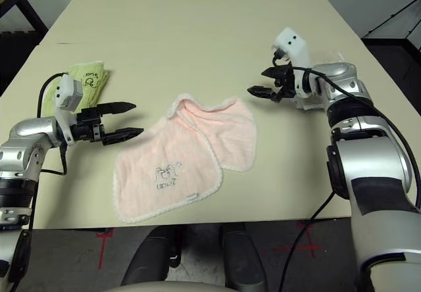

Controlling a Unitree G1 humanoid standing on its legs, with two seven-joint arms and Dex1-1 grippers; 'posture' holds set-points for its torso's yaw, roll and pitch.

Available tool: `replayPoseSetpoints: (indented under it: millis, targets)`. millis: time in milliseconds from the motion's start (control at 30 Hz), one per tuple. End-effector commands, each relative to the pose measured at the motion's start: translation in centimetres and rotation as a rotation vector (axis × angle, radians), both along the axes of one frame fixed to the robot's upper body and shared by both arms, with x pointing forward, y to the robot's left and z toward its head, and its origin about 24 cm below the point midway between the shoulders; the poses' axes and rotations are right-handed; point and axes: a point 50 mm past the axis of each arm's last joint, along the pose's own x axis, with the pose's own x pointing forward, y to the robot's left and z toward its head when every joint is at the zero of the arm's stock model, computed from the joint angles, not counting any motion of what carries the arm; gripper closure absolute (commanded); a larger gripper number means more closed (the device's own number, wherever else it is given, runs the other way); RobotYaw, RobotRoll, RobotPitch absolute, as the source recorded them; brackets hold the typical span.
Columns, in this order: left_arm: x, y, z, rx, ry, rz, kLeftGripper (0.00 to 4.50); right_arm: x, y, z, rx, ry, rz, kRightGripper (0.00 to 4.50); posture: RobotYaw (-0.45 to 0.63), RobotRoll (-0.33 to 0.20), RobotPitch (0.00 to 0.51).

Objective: Fold the towel and set it aside.

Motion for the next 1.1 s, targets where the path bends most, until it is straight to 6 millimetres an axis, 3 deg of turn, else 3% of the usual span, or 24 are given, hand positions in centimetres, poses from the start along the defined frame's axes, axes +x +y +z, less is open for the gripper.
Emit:
replayPoseSetpoints:
  millis: [33, 867, 1100]
  targets:
    - [-0.5, -0.1, 0.2, -0.005, -0.005, 0.004, 0.04, 0.3, 0.3, -0.2, -0.064, -0.02, -0.015, 0.05, 0.09, 0.0, 0.202]
    - [-0.7, -0.4, 0.2, -0.007, -0.002, 0.01, 0.04, 0.1, 2.4, -2.4, -0.226, -0.034, 0.113, 0.05, 0.1, 0.0, 0.194]
    - [-0.8, -0.4, 0.0, -0.006, 0.0, 0.01, 0.04, 0.6, 4.1, -3.4, -0.258, -0.064, 0.085, 0.05, 0.1, 0.0, 0.192]
